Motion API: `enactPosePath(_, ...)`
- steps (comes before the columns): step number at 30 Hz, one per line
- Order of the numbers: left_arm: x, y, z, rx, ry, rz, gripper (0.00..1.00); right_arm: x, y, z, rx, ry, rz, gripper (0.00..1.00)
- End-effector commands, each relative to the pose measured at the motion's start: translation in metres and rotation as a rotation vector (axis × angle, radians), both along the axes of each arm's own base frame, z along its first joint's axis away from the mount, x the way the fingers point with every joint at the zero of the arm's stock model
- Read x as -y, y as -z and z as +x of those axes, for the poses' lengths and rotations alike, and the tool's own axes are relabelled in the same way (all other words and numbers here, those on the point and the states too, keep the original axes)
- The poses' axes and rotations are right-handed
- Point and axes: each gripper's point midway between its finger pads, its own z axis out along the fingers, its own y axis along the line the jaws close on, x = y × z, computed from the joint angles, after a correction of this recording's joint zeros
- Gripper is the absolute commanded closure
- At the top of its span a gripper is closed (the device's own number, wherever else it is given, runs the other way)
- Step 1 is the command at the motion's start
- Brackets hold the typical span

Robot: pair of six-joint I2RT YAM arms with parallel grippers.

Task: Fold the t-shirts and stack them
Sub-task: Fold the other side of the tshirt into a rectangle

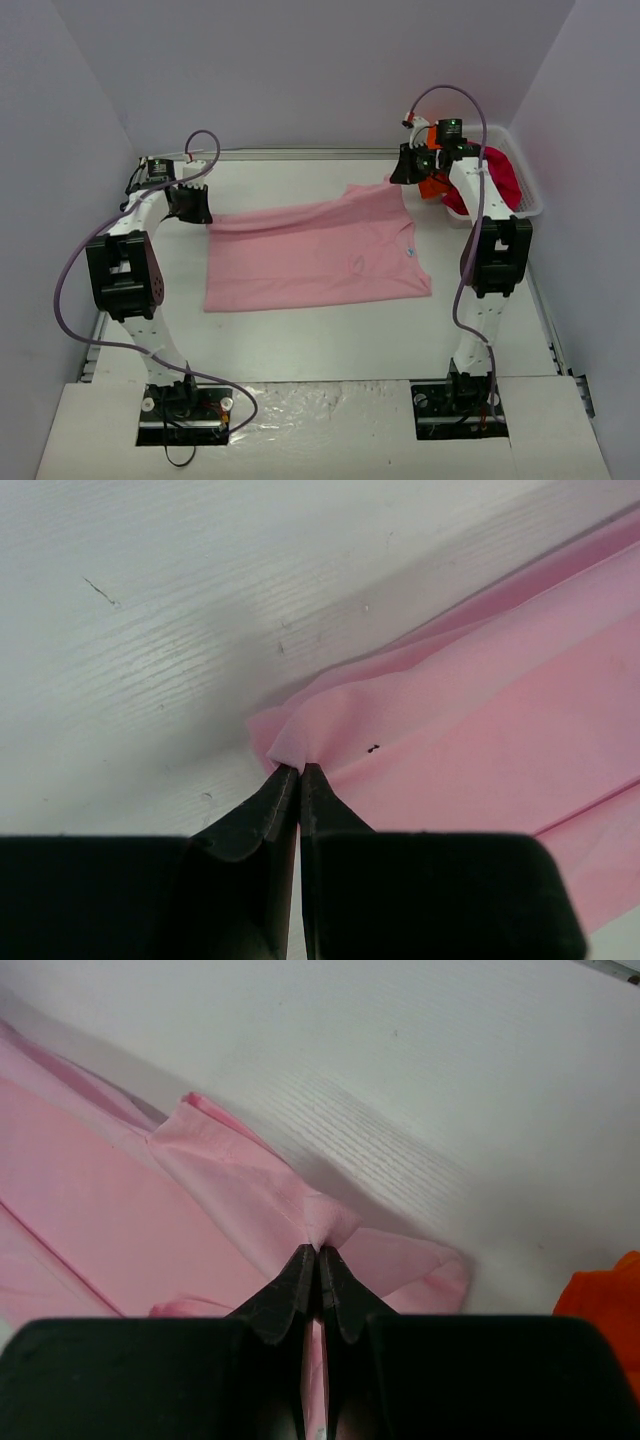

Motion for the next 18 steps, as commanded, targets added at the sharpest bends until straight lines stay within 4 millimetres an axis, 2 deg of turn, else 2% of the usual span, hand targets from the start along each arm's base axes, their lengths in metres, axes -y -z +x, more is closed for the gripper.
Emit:
enactPosePath(1,-0.006,-0.034,0.003,0.101,0.012,0.035,0.98,0.004,-0.029,-0.017,0.037,-0.020,0.000,1.00)
enactPosePath(7,-0.008,-0.032,0.000,0.104,0.017,0.052,0.98,0.009,-0.016,-0.033,-0.007,-0.027,-0.012,1.00)
enactPosePath(18,-0.010,-0.027,-0.005,0.104,0.017,0.069,0.98,0.011,-0.009,-0.055,-0.040,-0.049,-0.019,1.00)
